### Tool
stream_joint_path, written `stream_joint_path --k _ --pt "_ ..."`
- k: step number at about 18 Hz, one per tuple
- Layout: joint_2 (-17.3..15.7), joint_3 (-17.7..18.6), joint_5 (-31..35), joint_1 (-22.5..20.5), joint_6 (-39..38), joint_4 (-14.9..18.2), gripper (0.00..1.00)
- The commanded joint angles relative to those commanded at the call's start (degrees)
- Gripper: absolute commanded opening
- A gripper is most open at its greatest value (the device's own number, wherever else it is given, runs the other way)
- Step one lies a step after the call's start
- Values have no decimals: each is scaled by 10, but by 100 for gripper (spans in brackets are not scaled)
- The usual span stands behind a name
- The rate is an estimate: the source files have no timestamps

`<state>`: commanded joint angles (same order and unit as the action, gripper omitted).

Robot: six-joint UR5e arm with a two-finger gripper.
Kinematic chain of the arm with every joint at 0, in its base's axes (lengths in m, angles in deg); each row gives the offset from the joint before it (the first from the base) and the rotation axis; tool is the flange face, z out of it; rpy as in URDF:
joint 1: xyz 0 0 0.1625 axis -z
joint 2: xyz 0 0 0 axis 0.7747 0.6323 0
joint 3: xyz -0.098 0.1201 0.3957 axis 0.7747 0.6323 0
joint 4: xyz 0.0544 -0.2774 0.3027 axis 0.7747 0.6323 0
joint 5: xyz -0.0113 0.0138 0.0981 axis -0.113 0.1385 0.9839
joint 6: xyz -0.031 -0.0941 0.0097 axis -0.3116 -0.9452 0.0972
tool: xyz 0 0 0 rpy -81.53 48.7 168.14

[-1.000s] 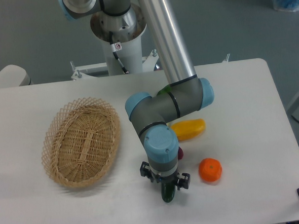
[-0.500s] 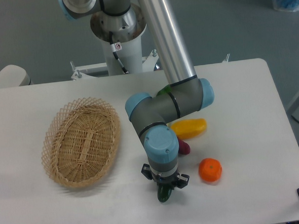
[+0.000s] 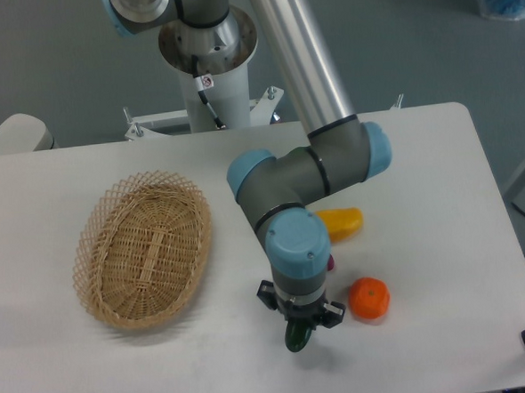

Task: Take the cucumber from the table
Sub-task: 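Lift the held cucumber and carry it toward the orange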

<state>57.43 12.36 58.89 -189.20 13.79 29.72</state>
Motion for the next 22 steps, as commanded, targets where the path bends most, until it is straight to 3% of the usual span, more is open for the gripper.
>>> stream_joint_path --k 8,11,15,22 --pt "5 -65 -9 -38 56 10 33" --pt "8 -93 -22 -57 104 49 33" --pt "31 -134 -21 -64 115 55 33" --pt "33 -135 -21 -64 116 56 33"
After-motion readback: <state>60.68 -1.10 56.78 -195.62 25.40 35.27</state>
